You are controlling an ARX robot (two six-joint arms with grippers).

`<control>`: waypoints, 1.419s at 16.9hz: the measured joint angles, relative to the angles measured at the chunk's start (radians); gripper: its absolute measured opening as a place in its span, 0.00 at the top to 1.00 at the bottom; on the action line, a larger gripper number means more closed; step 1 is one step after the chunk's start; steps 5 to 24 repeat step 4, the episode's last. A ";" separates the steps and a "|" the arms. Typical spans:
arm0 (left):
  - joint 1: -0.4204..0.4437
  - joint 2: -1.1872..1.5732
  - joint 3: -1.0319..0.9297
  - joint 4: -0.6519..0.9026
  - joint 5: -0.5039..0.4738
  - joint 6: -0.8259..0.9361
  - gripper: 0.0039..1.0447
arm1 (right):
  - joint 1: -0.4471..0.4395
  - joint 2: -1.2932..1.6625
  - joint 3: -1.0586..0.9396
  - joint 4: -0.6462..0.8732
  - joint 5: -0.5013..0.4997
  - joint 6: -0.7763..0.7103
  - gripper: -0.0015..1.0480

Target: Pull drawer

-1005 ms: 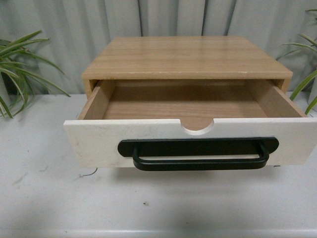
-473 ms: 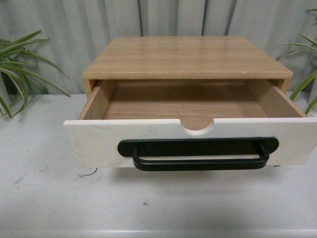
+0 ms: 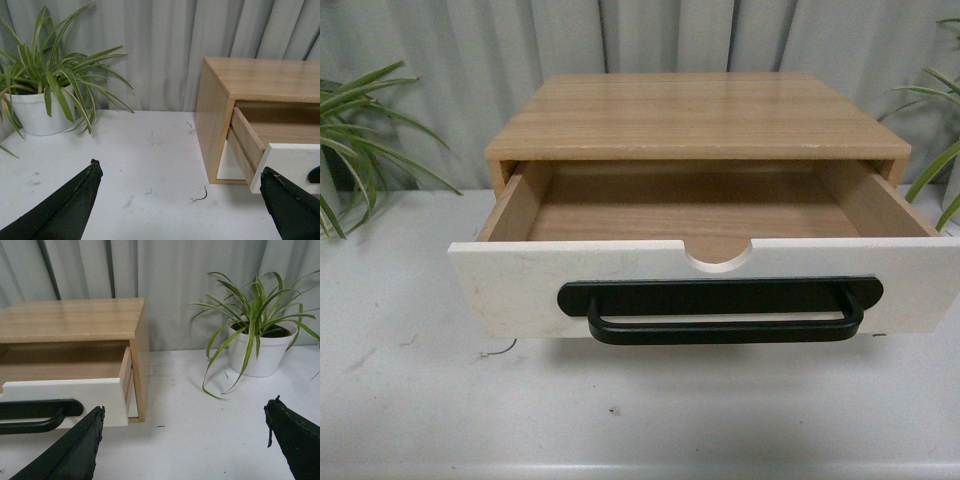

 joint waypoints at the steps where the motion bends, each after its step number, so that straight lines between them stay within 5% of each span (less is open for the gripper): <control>1: 0.000 0.000 0.000 0.000 0.000 0.000 0.06 | 0.000 0.000 0.000 0.000 0.000 0.000 0.06; 24: 0.000 0.000 0.000 0.000 0.000 0.000 0.06 | 0.000 0.000 0.000 0.000 0.000 0.000 0.06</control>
